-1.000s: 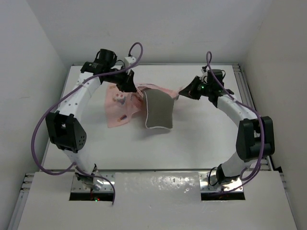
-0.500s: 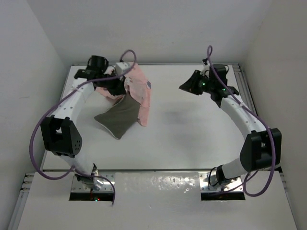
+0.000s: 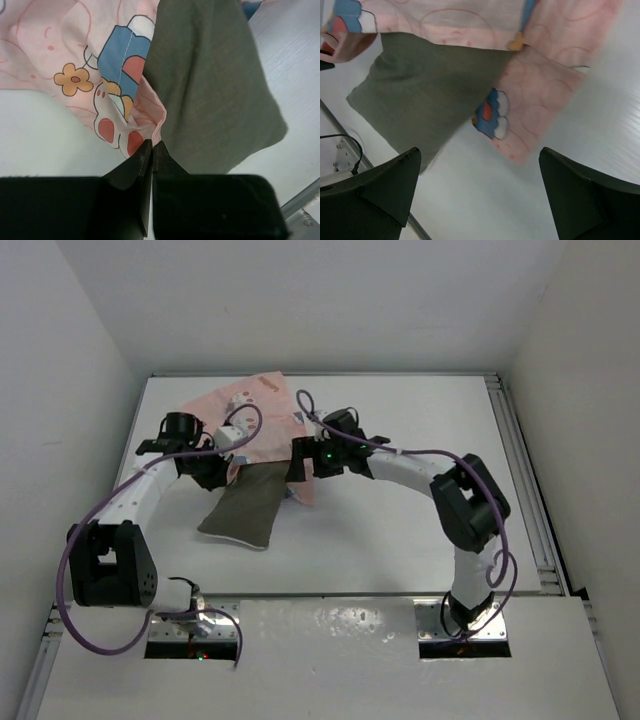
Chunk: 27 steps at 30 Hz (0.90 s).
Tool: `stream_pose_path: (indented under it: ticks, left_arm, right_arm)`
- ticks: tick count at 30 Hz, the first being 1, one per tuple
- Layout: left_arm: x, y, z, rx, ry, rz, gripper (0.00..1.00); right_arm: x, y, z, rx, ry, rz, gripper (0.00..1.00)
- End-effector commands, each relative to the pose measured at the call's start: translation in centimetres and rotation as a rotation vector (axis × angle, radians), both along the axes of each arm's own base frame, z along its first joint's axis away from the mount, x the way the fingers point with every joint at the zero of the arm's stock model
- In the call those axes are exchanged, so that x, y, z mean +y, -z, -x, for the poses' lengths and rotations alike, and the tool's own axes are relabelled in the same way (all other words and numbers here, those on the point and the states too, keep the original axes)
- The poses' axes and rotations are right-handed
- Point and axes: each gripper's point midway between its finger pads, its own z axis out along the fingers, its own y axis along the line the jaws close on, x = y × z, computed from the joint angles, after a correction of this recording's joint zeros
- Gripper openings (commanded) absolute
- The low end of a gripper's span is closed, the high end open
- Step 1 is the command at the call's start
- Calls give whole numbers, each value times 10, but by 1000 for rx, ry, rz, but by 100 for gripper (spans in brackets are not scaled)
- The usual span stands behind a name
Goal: Put the pillow into the pillowcase
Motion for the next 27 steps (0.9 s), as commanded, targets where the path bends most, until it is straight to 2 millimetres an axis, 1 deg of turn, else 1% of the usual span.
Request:
stream_pose_path:
  ticks: [1, 2, 3, 4, 5, 6, 7, 8, 9, 10, 11, 12, 13, 14, 15, 16, 17, 18, 19, 20, 21, 23, 24, 25, 26, 27]
  left_arm:
    - [24, 22, 8, 5, -60, -68, 0]
    - [29, 28, 12, 18, -74, -75, 0]
    - [34, 33, 15, 30, -88, -86, 0]
    - [39, 41, 21, 54, -102, -86, 0]
    - [42, 45, 23, 59, -113, -88, 0]
    - [47, 48, 24, 61, -135, -103, 0]
    - [51, 53, 29, 74, -168, -106, 0]
    - [55, 54, 27, 62, -185, -115, 0]
    - [58, 56, 30, 66, -197, -124, 1]
    - [62, 56, 31, 64, -216, -123, 1]
    - [64, 53, 32, 61, -225, -122, 2]
    - [66, 50, 32, 54, -235, -117, 5]
    - [66, 48, 37, 67, -236, -110, 9]
    - [66, 45, 37, 68, -234, -103, 17]
    - [63, 40, 37, 65, -230, -82, 28]
    - [63, 29, 32, 43, -225, -74, 48]
    - [60, 24, 36, 62, -221, -62, 58]
    - [55, 7, 27, 29, -214, -32, 63]
    - [50, 0, 27, 36, -208, -12, 69]
    - [44, -9, 22, 17, -196, 1, 71]
    - [32, -22, 12, -11, -178, 11, 71]
    - [18, -33, 2, -47, -147, 21, 74]
    - [3, -36, -3, -57, -113, 28, 75]
    - [-7, -37, -10, -81, -86, 25, 76]
    - [-11, -33, -13, -84, -75, 3, 78]
    - [-24, -22, -13, -58, -39, -11, 78]
  right_arm:
    - [58, -35, -13, -135, -52, -114, 99]
    - [64, -32, -13, -120, -45, -120, 99]
    - [71, -18, -13, -99, -47, -112, 99]
    - [80, -19, -15, -105, -50, -120, 99]
    - [89, -11, -10, -95, -58, -108, 99]
    - [93, -4, -10, -87, -52, -91, 99]
    - [101, 5, -12, -75, -51, -67, 99]
    - [104, 18, -6, -49, -53, -25, 99]
    - [110, 17, -9, -55, -53, -24, 99]
    - [114, 33, -4, -32, -65, -4, 99]
    - [119, 38, 1, -2, -80, -14, 96]
    - [123, 44, 1, 16, -81, -24, 90]
    - [125, 46, 5, 50, -78, -41, 68]
    - [124, 48, 3, 52, -75, -39, 55]
    - [121, 53, 4, 73, -60, -35, 40]
    - [115, 55, 4, 81, -47, -20, 26]
    - [111, 45, 1, 61, -34, -24, 6]
    - [98, 52, 3, 56, -10, 8, 0]
    - [94, 32, -3, -7, -9, -10, 0]
    - [91, 28, -3, -34, -17, -8, 0]
    - [86, 28, 1, -49, -37, 1, 0]
    - [84, 8, 2, -126, -101, -4, 0]
    - [82, 6, 6, -138, -123, 2, 0]
    - [80, 2, 9, -145, -155, -9, 0]
    - [77, -4, 12, -163, -185, -17, 0]
    - [75, -8, 15, -161, -204, -29, 0]
